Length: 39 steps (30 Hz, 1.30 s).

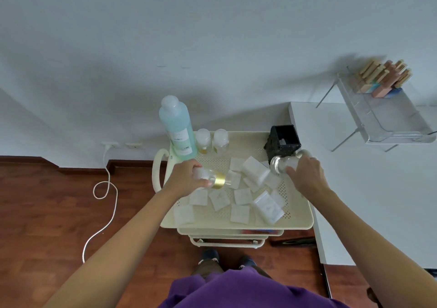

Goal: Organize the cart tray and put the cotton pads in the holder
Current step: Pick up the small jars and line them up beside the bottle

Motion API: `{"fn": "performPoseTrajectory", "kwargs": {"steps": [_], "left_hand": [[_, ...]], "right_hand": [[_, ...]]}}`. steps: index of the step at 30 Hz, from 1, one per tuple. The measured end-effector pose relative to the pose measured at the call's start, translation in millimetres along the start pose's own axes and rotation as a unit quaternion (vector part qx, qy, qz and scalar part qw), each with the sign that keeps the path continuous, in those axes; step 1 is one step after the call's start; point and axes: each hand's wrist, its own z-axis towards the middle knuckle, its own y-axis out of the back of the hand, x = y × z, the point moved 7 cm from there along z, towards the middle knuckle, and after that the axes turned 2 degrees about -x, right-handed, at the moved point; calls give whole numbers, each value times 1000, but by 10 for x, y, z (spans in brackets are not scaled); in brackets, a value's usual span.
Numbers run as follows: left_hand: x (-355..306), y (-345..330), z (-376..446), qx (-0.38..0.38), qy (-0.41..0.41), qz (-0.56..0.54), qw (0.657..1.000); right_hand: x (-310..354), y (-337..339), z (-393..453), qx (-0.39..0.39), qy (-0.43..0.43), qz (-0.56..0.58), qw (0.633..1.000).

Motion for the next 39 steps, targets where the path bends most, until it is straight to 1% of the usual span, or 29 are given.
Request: {"fn": "performPoseTrajectory", "kwargs": {"steps": [3, 6, 10, 14, 19, 22, 26, 31, 39], "left_hand": [[-65, 160, 124, -64, -22, 20, 998], [-102, 186, 241, -85, -35, 34, 995], [-155, 170, 364, -107, -55, 37, 992], [-171, 161, 432, -149, -56, 91, 983], [-95, 49, 539, -129, -59, 99, 985], [-64, 11, 590, -121, -63, 87, 987], [-90, -44, 650, -107, -78, 104, 986], [-115, -70, 643, -109, -82, 112, 984], [-147, -73, 610, -91, -81, 135, 983]], "right_hand": [[235, 153, -8, -13, 49, -26, 998], [555, 127, -23, -4, 110, -19, 994], [988, -192, -4, 52, 166, 13, 985], [1333, -565, 58, 84, 206, 6, 975], [1566, -905, 123, 103, 234, -18, 967], [1606, -1040, 142, 110, 241, -36, 964], [1612, -1161, 142, 113, 243, -36, 963], [1628, -1180, 136, 96, 241, -13, 966], [1549, -1123, 100, 106, 254, 3, 961]]}}
